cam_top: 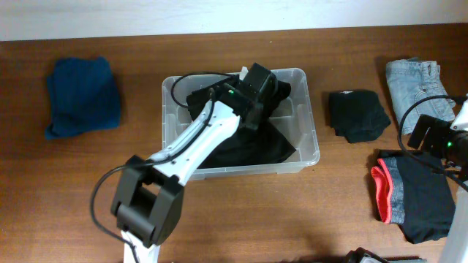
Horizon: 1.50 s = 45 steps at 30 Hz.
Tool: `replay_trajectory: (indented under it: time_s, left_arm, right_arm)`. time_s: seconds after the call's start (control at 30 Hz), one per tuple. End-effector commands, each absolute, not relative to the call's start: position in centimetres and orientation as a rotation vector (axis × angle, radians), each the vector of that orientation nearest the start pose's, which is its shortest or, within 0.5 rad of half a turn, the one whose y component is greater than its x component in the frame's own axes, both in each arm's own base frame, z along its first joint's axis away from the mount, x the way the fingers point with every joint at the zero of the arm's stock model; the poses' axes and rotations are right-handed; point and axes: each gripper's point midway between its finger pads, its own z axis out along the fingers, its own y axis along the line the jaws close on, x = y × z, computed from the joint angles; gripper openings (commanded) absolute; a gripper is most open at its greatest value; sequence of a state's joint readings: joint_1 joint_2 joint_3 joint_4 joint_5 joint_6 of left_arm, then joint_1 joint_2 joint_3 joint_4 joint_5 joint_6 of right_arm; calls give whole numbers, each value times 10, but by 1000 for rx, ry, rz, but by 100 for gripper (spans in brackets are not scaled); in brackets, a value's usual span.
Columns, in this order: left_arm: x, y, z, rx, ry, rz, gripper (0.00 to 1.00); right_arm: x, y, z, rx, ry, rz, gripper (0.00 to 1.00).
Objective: Pack container
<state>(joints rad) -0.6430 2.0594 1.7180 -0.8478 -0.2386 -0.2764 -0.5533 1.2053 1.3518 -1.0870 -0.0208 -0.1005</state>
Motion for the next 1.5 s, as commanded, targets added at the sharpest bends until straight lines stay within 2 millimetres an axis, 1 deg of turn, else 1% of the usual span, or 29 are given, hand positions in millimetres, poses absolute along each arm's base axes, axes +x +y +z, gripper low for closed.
replay_trajectory:
  time_s: [0.0, 0.13, 0.23, 0.33, 0.43, 0.53, 0.6, 0.73, 0.83, 0.87, 0.93, 1.0, 1.1, 1.13, 1.17, 1.33, 1.47]
  left_arm:
    - [411, -262, 74, 454, 2717, 41, 1]
    - [409, -260, 52, 469, 2760, 72, 1]
    - [405, -259, 42, 479, 2786, 88, 1]
    - [405, -259, 43, 479, 2786, 87, 1]
    - [403, -263, 51, 485, 2787, 54, 1]
    - [403, -269, 71, 485, 2770, -5, 1]
    - [407, -272, 91, 475, 2734, -32, 1]
    - [413, -277, 143, 445, 2631, -102, 1]
    - [412, -272, 175, 421, 2575, -133, 2]
    - [409, -269, 182, 416, 2570, -136, 2]
    - [403, -262, 188, 415, 2581, -126, 1]
    - [399, -250, 188, 405, 2602, -71, 1]
    - [397, -221, 184, 358, 2634, 100, 1]
    - [395, -212, 182, 335, 2649, 136, 1]
    - [394, -208, 181, 327, 2665, 140, 1]
    - [386, -211, 169, 332, 2751, 17, 0]
    - [380, -211, 155, 344, 2786, 14, 1]
  right_arm:
    - [261, -158, 262, 569, 2446, -241, 98]
    - [261, -158, 262, 569, 2446, -240, 98]
    - [261, -158, 262, 569, 2446, -241, 98]
    - [261, -158, 262, 569, 2446, -241, 98]
    - [261, -158, 262, 569, 2446, -241, 98]
    - [261, -158, 262, 569, 2446, -241, 98]
    - [261, -158, 262, 569, 2446, -241, 98]
    - [261, -158, 262, 569, 2446, -241, 98]
    - [261, -158, 262, 569, 2446, -241, 98]
    - [261, -158, 262, 569, 2446, -241, 98]
    - [261, -158, 262, 569, 2446, -241, 98]
    - [261, -158, 262, 569, 2446, -241, 98]
    - [261, -158, 262, 569, 2446, -241, 98]
    - [261, -158, 262, 569, 2446, -241, 98]
    - [261, -158, 262, 569, 2445, -241, 98]
    - [261, -158, 262, 569, 2446, -241, 98]
    - [261, -158, 262, 569, 2446, -241, 98]
